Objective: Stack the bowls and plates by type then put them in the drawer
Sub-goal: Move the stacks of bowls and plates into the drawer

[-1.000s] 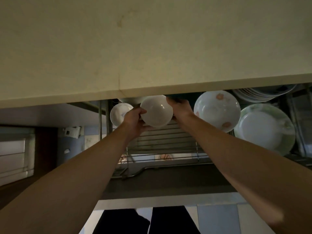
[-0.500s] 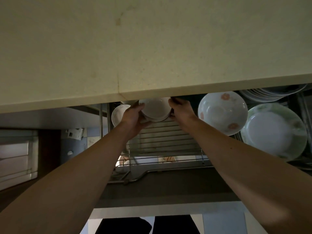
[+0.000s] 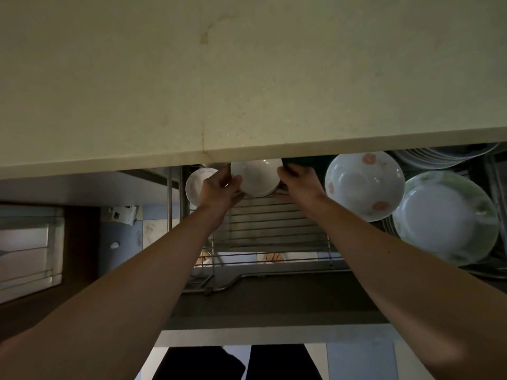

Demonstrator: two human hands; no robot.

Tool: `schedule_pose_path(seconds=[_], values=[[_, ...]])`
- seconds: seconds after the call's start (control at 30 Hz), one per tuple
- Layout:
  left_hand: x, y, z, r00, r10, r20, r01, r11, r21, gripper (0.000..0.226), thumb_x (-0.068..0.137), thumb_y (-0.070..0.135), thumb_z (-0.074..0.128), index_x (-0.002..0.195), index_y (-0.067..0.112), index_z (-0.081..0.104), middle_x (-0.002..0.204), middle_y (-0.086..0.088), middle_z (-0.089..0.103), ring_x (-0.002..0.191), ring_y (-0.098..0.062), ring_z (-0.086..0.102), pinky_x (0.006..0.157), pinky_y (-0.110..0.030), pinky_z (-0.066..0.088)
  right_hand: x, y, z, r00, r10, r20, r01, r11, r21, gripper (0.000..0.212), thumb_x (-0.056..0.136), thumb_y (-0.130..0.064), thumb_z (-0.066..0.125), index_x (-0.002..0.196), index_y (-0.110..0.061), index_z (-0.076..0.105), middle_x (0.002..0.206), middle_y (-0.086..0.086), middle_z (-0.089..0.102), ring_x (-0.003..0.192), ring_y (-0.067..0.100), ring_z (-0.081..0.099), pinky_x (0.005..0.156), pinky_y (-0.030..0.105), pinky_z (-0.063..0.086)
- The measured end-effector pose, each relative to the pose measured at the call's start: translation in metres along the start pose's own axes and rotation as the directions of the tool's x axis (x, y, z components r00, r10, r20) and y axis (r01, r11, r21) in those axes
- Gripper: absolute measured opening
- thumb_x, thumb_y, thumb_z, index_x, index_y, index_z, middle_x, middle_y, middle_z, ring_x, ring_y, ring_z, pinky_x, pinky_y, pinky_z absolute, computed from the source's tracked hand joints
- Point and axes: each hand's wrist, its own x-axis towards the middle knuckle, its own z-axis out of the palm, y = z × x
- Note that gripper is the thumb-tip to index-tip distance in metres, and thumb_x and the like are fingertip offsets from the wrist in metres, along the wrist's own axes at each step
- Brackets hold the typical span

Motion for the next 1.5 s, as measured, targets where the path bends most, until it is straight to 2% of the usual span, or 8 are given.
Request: schedule_pose_path(seconds=[0.27, 0.4, 0.53, 0.67, 0.83, 0.97, 1.27, 1.5], values=[[0.004, 0.000, -0.003, 0.996, 0.093, -0.014, -0.090, 0.988, 0.125, 0.041, 0.095, 0.005, 0.066, 0.134, 0.014, 0.063, 0.111, 0.004, 0.069, 0.101, -0.011, 0.066, 0.079, -0.024, 0.060, -0.003, 0.001, 0.001, 1.000, -0.014, -0.024, 0.012, 0.996, -0.083, 0.033, 0.104, -0.015, 0.053, 0.136, -0.010, 0.058, 0.129, 0.013, 0.062, 0.117, 0.027, 0.064, 0.094, 0.044, 0.059], [-0.003, 0.011, -0.009, 0.998, 0.062, -0.002, -0.061, 0.988, 0.145, 0.035, 0.095, 0.005, 0.066, 0.129, 0.010, 0.066, 0.121, -0.008, 0.070, 0.108, -0.022, 0.067, 0.093, -0.039, 0.058, -0.007, -0.006, -0.001, 0.999, -0.001, -0.048, -0.011, 0.972, -0.233, 0.024, 0.101, -0.024, 0.055, 0.115, -0.008, 0.067, 0.109, 0.015, 0.071, 0.103, 0.033, 0.068, 0.094, 0.046, 0.058], [-0.028, 0.032, -0.024, 0.998, 0.069, 0.012, -0.070, 0.976, 0.206, 0.019, 0.093, 0.006, 0.069, 0.110, 0.014, 0.072, 0.103, -0.003, 0.074, 0.096, -0.022, 0.069, 0.084, -0.035, 0.059, -0.031, -0.019, 0.001, 0.995, -0.026, -0.098, -0.018, 0.903, -0.430, 0.023, 0.098, -0.036, 0.054, 0.095, -0.018, 0.069, 0.086, -0.007, 0.067, 0.074, 0.000, 0.053, 0.063, 0.015, 0.029], [-0.067, 0.058, -0.048, 0.999, 0.044, 0.014, -0.046, 0.964, 0.261, 0.027, 0.091, 0.004, 0.071, 0.118, 0.004, 0.069, 0.109, -0.015, 0.072, 0.096, -0.030, 0.072, 0.084, -0.040, 0.062, -0.069, -0.039, 0.012, 0.999, -0.046, -0.027, 0.028, 0.880, -0.473, 0.029, 0.097, -0.029, 0.055, 0.094, -0.004, 0.070, 0.084, 0.010, 0.066, 0.071, 0.013, 0.056, 0.068, 0.028, 0.040], [-0.126, 0.101, -0.093, 0.992, 0.106, 0.061, -0.118, 0.961, 0.251, 0.017, 0.094, 0.010, 0.069, 0.110, 0.008, 0.070, 0.092, -0.010, 0.078, 0.084, -0.026, 0.077, 0.080, -0.037, 0.063, -0.120, -0.077, 0.049, 0.993, -0.055, 0.107, 0.094, 0.906, -0.412, 0.028, 0.097, -0.025, 0.058, 0.102, -0.002, 0.073, 0.099, 0.021, 0.073, 0.096, 0.035, 0.071, 0.091, 0.050, 0.059], [-0.165, 0.148, -0.146, 0.967, 0.255, -0.008, -0.249, 0.952, 0.177, 0.010, 0.096, 0.007, 0.064, 0.100, 0.013, 0.071, 0.086, -0.009, 0.078, 0.080, -0.023, 0.076, 0.074, -0.030, 0.062, -0.148, -0.129, 0.100, 0.954, -0.117, 0.274, 0.222, 0.892, -0.394, 0.022, 0.101, -0.027, 0.058, 0.105, -0.013, 0.074, 0.096, 0.011, 0.078, 0.090, 0.027, 0.076, 0.089, 0.046, 0.061], [-0.194, 0.247, -0.317, 0.762, 0.496, -0.417, -0.515, 0.854, 0.076, 0.012, 0.101, 0.014, 0.058, 0.100, 0.015, 0.070, 0.082, -0.002, 0.076, 0.073, -0.016, 0.073, 0.066, -0.025, 0.061, -0.161, -0.257, 0.271, 0.819, -0.355, 0.451, 0.497, 0.832, -0.248, 0.013, 0.101, -0.023, 0.061, 0.096, -0.016, 0.071, 0.094, 0.006, 0.075, 0.081, 0.018, 0.073, 0.076, 0.035, 0.062], [-0.165, 0.302, -0.460, 0.503, 0.502, -0.703, -0.575, 0.802, 0.161, 0.019, 0.099, 0.031, 0.060, 0.107, 0.018, 0.070, 0.088, 0.005, 0.074, 0.083, -0.008, 0.072, 0.070, -0.025, 0.061, -0.142, -0.306, 0.428, 0.828, -0.377, 0.415, 0.468, 0.873, -0.140, 0.015, 0.095, -0.033, 0.067, 0.097, -0.019, 0.071, 0.097, 0.002, 0.070, 0.087, 0.017, 0.069, 0.079, 0.038, 0.064]])
